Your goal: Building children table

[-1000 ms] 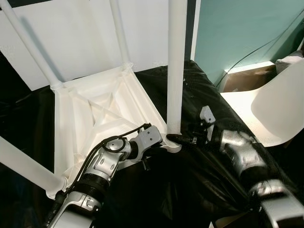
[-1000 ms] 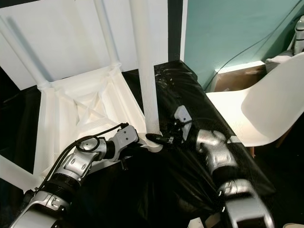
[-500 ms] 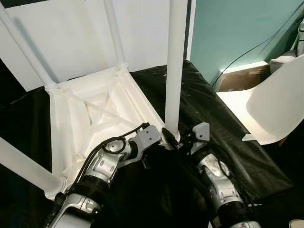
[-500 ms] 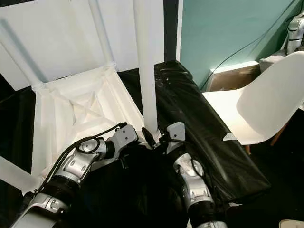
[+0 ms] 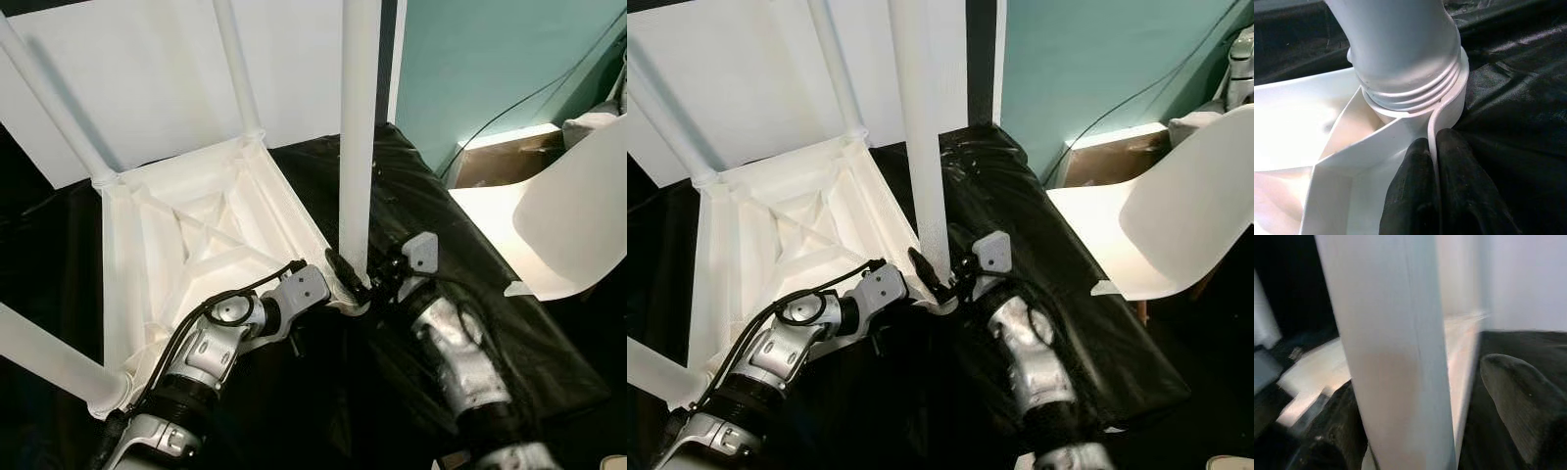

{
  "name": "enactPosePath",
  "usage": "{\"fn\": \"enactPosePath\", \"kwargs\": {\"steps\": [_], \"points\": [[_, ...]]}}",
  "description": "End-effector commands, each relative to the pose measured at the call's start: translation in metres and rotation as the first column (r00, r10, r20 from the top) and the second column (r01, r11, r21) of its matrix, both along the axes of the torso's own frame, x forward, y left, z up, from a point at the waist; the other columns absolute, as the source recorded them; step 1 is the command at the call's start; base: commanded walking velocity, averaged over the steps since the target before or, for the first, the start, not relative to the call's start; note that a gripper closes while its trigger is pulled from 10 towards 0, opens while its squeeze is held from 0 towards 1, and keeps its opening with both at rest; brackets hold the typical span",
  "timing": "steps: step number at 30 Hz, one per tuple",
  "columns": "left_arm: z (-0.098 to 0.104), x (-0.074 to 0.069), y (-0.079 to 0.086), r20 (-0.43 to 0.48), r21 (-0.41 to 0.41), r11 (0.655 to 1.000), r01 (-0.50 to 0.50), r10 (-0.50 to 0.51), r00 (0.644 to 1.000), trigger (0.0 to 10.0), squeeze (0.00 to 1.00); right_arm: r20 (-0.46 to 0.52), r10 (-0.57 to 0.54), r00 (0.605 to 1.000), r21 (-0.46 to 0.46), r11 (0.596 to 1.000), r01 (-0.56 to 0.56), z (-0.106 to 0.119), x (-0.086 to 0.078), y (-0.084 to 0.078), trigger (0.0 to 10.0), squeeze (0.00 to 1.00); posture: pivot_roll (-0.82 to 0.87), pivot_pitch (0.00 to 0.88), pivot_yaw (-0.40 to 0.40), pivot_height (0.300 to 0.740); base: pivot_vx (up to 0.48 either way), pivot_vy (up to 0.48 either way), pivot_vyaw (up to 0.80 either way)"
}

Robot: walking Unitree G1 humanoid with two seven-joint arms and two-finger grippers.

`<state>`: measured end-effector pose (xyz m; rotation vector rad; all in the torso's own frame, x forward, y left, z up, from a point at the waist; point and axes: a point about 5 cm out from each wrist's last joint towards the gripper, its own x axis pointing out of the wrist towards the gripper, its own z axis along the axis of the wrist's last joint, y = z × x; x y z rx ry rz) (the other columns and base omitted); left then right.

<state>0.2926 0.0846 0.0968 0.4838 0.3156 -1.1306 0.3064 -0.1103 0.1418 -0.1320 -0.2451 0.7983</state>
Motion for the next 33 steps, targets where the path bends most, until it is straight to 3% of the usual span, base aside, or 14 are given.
{"fn": "enactPosePath", "kwargs": {"steps": [1, 3, 4, 6, 9, 10, 19, 23, 25, 26, 29, 30, 31, 33], "points": [[-0.053, -0.029, 0.006, -0.223, 0.037, 0.999, -0.029, 0.036, 0.974, 10.0, 0.00, -0.037, 0.091, 0.995, -0.034, 0.995, -0.092, -0.004, 0.002, 0.001, 10.0, 0.00, 0.08, 0.000, 0.005, 0.740, 0.000, 0.000, 0.00], [-0.051, -0.027, 0.005, -0.220, 0.037, 0.999, -0.023, 0.030, 0.975, 10.0, 0.00, -0.054, 0.173, 0.983, -0.127, 0.976, -0.178, -0.003, 0.006, -0.006, 10.0, 0.00, 0.07, 0.000, 0.011, 0.740, 0.000, 0.000, 0.00], [-0.051, -0.027, 0.005, -0.220, 0.037, 0.999, -0.023, 0.030, 0.975, 10.0, 0.00, -0.054, 0.173, 0.983, -0.127, 0.976, -0.178, -0.003, 0.006, -0.006, 10.0, 0.00, 0.07, 0.000, 0.011, 0.740, 0.000, 0.000, 0.00], [-0.049, -0.024, 0.004, -0.214, 0.038, 0.999, -0.020, 0.028, 0.977, 10.0, 0.00, -0.099, 0.244, 0.965, -0.221, 0.940, -0.261, -0.006, 0.009, -0.010, 10.0, 0.00, 0.06, 0.000, 0.014, 0.740, 0.000, 0.000, 0.00], [-0.048, -0.024, 0.004, -0.212, 0.039, 0.999, -0.019, 0.027, 0.977, 10.0, 0.00, -0.111, 0.252, 0.961, -0.243, 0.931, -0.272, -0.006, 0.011, -0.011, 10.0, 0.00, 0.06, 0.000, 0.014, 0.740, 0.000, 0.000, 0.00], [-0.047, -0.024, 0.004, -0.209, 0.040, 0.999, -0.020, 0.028, 0.978, 10.0, 0.00, -0.100, 0.262, 0.960, -0.221, 0.935, -0.278, -0.002, 0.013, -0.011, 0.0, 0.00, 0.07, 0.000, 0.018, 0.740, 0.000, 0.000, 0.00], [-0.047, -0.024, 0.006, -0.209, 0.042, 0.999, -0.022, 0.031, 0.977, 10.0, 0.00, -0.092, 0.279, 0.956, -0.181, 0.939, -0.291, 0.003, 0.013, -0.011, 0.0, 0.00, 0.07, 0.000, 0.025, 0.740, 0.000, 0.000, 0.00], [-0.046, -0.022, 0.005, -0.204, 0.039, 0.999, -0.027, 0.035, 0.978, 10.0, 0.00, -0.128, 0.266, 0.956, -0.074, 0.958, -0.276, -0.007, 0.006, -0.005, 0.0, 0.00, 0.06, 0.000, 0.007, 0.740, 0.000, 0.000, 0.00], [-0.044, -0.018, 0.002, -0.194, 0.031, 0.999, -0.036, 0.042, 0.980, 10.0, 0.00, -0.133, 0.175, 0.975, 0.011, 0.984, -0.175, -0.016, -0.001, 0.005, 0.0, 0.00, 0.04, 0.000, -0.003, 0.740, 0.000, 0.000, 0.00], [-0.044, -0.018, 0.002, -0.194, 0.031, 0.999, -0.036, 0.042, 0.980, 10.0, 0.00, -0.133, 0.175, 0.975, 0.011, 0.984, -0.175, -0.016, -0.001, 0.005, 0.0, 0.00, 0.04, 0.000, -0.003, 0.740, 0.000, 0.000, 0.00], [-0.044, -0.017, 0.002, -0.192, 0.030, 0.999, -0.037, 0.042, 0.981, 10.0, 0.00, -0.123, 0.036, 0.992, 0.095, 0.995, -0.025, -0.018, -0.004, 0.008, 0.0, 0.00, 0.04, 0.000, 0.000, 0.740, 0.000, 0.000, 0.00], [-0.044, -0.017, 0.003, -0.192, 0.032, 0.999, -0.035, 0.041, 0.981, 10.0, 0.00, -0.106, -0.056, 0.993, 0.150, 0.986, 0.072, -0.016, -0.003, 0.004, 0.0, 0.00, 0.03, 0.000, 0.005, 0.740, 0.000, 0.000, 0.00], [-0.044, -0.017, 0.003, -0.192, 0.032, 0.999, -0.035, 0.041, 0.981, 10.0, 0.00, -0.106, -0.056, 0.993, 0.150, 0.986, 0.072, -0.016, -0.003, 0.004, 0.0, 0.00, 0.03, 0.000, 0.005, 0.740, 0.000, 0.000, 0.00], [-0.044, -0.016, 0.004, -0.191, 0.035, 0.999, -0.033, 0.039, 0.981, 10.0, 0.00, -0.093, -0.187, 0.978, 0.230, 0.952, 0.204, -0.014, -0.003, -0.003, 0.0, 0.00, 0.03, 0.000, 0.011, 0.740, 0.000, 0.000, 0.00]]}}
